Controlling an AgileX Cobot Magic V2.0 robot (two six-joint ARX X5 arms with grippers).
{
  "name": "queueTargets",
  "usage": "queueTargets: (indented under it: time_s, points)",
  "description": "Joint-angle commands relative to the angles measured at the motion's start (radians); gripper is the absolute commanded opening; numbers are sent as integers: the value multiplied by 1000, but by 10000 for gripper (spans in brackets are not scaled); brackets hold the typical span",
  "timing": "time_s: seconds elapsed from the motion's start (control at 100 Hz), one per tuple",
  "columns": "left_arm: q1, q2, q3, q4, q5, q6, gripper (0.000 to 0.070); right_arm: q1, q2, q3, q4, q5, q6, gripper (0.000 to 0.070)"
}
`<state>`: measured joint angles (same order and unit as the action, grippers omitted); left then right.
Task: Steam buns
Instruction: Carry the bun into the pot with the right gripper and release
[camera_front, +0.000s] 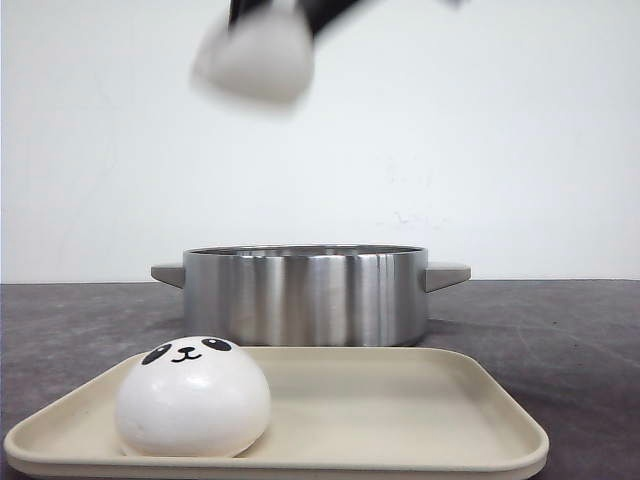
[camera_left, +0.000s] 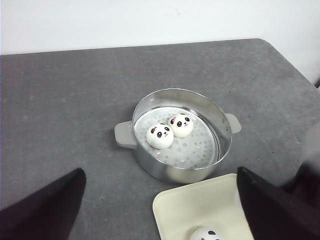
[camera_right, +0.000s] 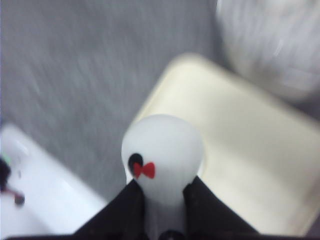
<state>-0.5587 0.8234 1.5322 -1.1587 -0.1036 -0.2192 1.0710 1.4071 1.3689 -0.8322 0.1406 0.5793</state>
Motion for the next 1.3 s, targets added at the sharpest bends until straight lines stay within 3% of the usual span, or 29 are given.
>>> queueTargets:
  time_s: [0.0, 0.07, 0.17, 0.36, 0.58, 1.04, 1.09, 1.2, 1.29]
  points:
    - [-5, 6, 15, 17, -5, 17, 593, -13, 29, 75, -6, 79, -95, 4]
    - [-5, 6, 15, 29, -5, 17, 593, -56, 36, 132, 20, 133, -167, 4]
    - [-5, 6, 15, 33, -5, 17, 593, -140, 63, 162, 100, 109, -235, 4]
    - [-5, 8, 15, 29, -5, 16, 593, -320, 162, 163, 144, -25, -254, 4]
    - [-5, 8, 15, 29, -5, 12, 593, -430, 325, 163, 155, -195, -255, 4]
    - [-5, 21, 15, 26, -5, -3, 593, -456, 470, 163, 145, -195, -274, 9]
    - [-5, 26, 15, 26, -5, -3, 593, -456, 470, 163, 150, -195, -274, 47]
    - [-5, 31, 15, 22, -5, -3, 593, -458, 471, 163, 137, -196, -274, 258]
    - [-5, 36, 15, 21, -5, -2, 593, -459, 471, 163, 126, -195, -276, 337]
